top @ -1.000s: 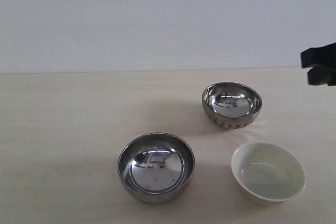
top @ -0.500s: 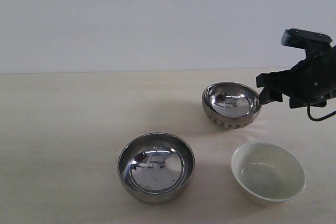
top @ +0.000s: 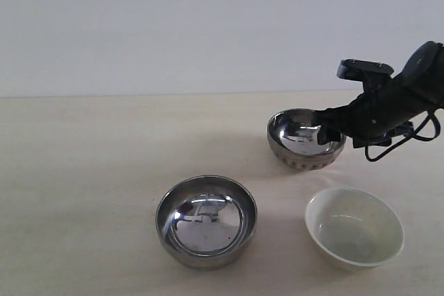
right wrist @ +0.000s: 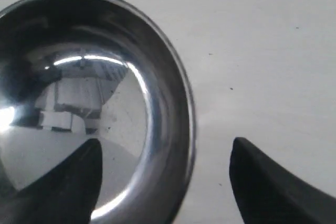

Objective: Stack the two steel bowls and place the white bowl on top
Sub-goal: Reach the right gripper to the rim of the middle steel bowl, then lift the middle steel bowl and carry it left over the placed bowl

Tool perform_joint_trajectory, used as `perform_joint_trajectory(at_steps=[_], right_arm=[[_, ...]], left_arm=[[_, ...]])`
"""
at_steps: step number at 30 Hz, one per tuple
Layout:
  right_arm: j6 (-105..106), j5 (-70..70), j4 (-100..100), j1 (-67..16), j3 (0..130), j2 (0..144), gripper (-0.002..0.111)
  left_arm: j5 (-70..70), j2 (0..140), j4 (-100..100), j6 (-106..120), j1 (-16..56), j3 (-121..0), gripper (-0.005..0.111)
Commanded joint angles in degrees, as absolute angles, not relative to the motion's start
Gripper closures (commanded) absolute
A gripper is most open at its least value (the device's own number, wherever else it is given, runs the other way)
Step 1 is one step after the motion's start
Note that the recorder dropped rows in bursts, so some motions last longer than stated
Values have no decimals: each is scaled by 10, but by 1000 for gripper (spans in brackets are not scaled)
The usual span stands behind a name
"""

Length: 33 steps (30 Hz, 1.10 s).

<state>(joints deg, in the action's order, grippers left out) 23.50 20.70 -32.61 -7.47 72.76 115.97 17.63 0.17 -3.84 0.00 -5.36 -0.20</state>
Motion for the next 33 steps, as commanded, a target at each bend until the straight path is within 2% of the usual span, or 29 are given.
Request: perform_joint_trajectory(at_steps=[1,3,7,18,28,33], right_arm=[[239,186,-329,-92,748,1185,54],[239,186,-329,-91,751,1188,65],[246,191,-331,-91,751,1188,106],[250,236,-364,-91,751,1135,108],[289,363,-414,-93,751,1035,108],[288,419,-414,-122,746,1017,108]], left_arm=[[176,0,-35,-5,-56,0,103],[176,0,-35,-5,-56,0,103],[176,0,-35,-5,-56,0,103],[176,0,-35,-5,-56,0,103],[176,0,-35,-5,-56,0,103],[176,0,-35,-5,-56,0,103]])
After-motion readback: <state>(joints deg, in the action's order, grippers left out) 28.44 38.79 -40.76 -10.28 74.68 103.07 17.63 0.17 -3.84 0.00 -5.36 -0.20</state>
